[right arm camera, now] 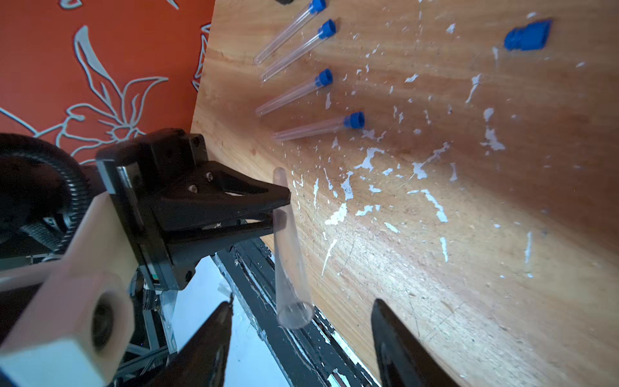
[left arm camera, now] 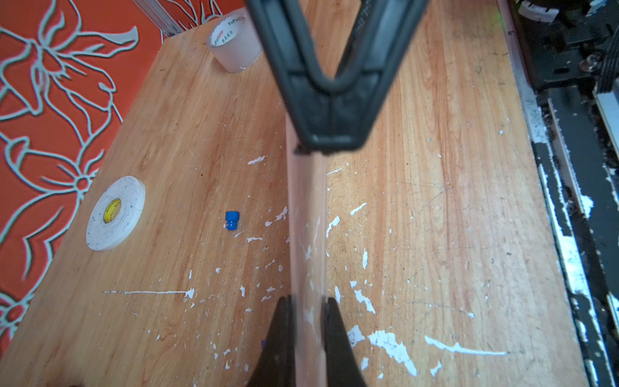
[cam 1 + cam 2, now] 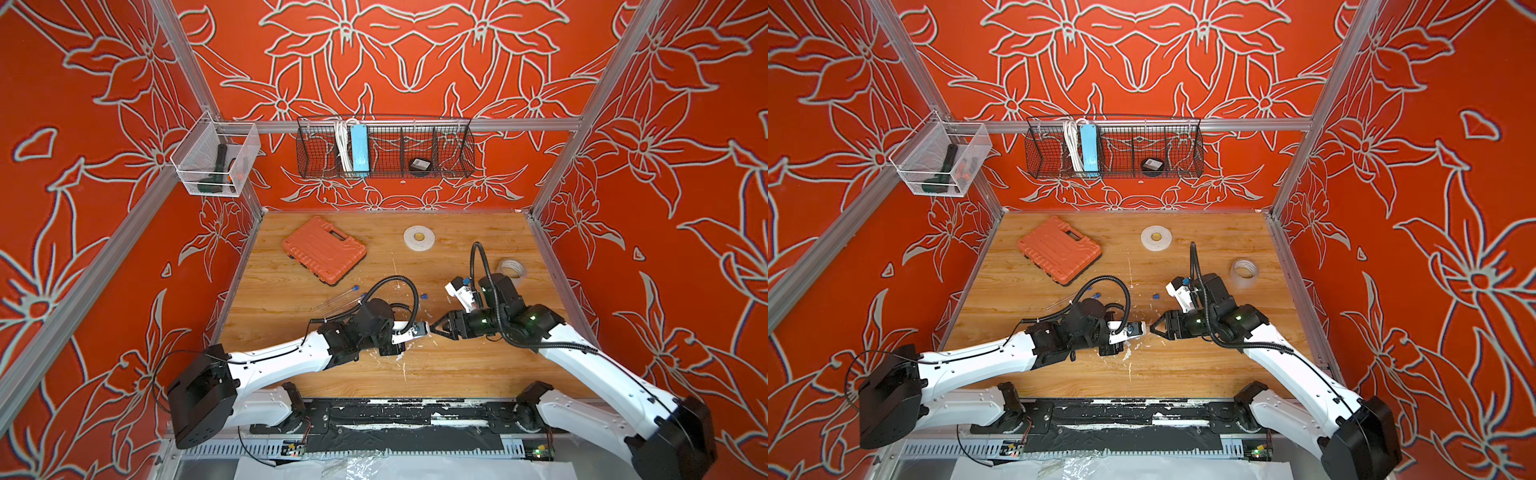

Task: Insert stoppers into test tubes
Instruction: Pick up the test tube at the center of the board.

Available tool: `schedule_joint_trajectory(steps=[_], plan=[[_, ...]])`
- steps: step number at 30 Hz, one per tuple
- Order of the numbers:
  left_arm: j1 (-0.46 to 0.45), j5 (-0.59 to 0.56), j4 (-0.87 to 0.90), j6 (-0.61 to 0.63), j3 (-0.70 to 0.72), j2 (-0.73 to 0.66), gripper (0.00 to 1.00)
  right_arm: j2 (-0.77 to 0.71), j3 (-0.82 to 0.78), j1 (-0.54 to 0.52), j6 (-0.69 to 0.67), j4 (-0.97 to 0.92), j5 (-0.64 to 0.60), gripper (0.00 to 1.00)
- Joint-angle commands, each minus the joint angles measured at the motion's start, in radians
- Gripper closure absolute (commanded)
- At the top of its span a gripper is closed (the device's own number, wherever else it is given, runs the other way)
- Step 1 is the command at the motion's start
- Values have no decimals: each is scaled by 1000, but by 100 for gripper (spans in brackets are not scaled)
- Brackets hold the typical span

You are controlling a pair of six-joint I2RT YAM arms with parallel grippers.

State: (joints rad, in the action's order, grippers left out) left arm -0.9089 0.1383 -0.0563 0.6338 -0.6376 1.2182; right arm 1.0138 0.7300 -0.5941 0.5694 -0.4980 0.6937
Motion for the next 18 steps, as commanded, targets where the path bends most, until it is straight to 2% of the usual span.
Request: schedule_joint_trajectory(steps=[1, 7, 18], plan=[[6, 23, -35, -5, 7, -21, 100, 33, 29, -25, 12, 27, 17, 39], [7, 20, -28, -2, 9, -20, 100, 66, 45, -55, 30, 52, -20, 53], [7, 8, -24, -2, 6, -6, 100, 103, 76, -68, 42, 63, -85, 60]])
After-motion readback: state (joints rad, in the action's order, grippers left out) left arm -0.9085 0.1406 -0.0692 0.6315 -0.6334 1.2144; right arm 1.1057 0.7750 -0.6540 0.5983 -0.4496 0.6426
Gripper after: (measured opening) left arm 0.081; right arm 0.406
